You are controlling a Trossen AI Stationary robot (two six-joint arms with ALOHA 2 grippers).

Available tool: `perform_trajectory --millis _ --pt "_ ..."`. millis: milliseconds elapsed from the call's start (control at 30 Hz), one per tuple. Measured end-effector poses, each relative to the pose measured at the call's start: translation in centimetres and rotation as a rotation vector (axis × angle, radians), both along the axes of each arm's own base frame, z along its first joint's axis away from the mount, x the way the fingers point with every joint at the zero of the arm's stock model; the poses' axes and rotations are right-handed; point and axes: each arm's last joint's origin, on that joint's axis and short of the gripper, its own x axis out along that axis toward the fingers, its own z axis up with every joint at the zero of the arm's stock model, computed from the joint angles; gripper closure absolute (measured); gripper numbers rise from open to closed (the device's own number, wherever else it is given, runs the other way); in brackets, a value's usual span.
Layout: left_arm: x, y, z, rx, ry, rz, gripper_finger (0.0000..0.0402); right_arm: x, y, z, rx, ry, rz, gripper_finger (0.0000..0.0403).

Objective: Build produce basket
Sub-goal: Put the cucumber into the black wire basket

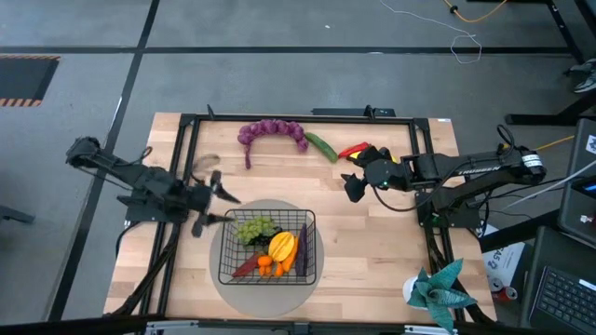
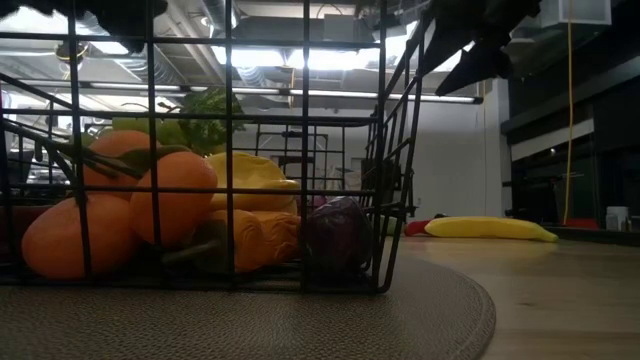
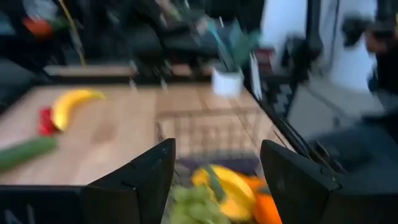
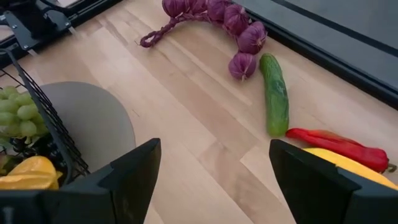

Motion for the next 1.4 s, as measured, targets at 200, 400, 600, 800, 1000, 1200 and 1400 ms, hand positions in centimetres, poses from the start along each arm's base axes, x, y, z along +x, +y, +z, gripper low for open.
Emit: perform_trajectory --millis 200,400,600,800,1000,1200,1400 --pt "-2.0 2.2 -2.0 -0.022 -0.138 0.077 0.017 0.0 0.0 0.0 -0.018 0.009 0.017 0.0101" --pt "-2.4 3.0 -3.8 0.03 -0.169 0.082 0.017 0.0 -0.4 0.0 -0.035 0.018 0.018 0.0101" --pt "-2.3 3.7 -5.5 0.01 -0.146 0.135 0.017 0.0 -1.2 0.0 -0.057 0.034 0.005 0.0101" --pt "-2.1 4.2 -6.3 -0.016 -0.14 0.136 0.017 0.0 -2.8 0.0 -0.107 0.079 -0.001 0.0101" --pt "-1.9 4.2 -7.6 -0.059 -0.111 0.115 0.017 -0.2 -4.6 -0.1 -0.109 0.127 0.058 0.0101" --pt "-1.8 4.2 -8.3 -0.059 -0.138 0.114 0.017 0.2 -6.9 -0.7 -0.145 0.181 0.048 0.0101" --pt "-1.8 4.2 -8.4 -0.055 -0.128 0.11 0.017 2.7 -9.7 -2.4 -0.129 0.144 0.119 0.0101"
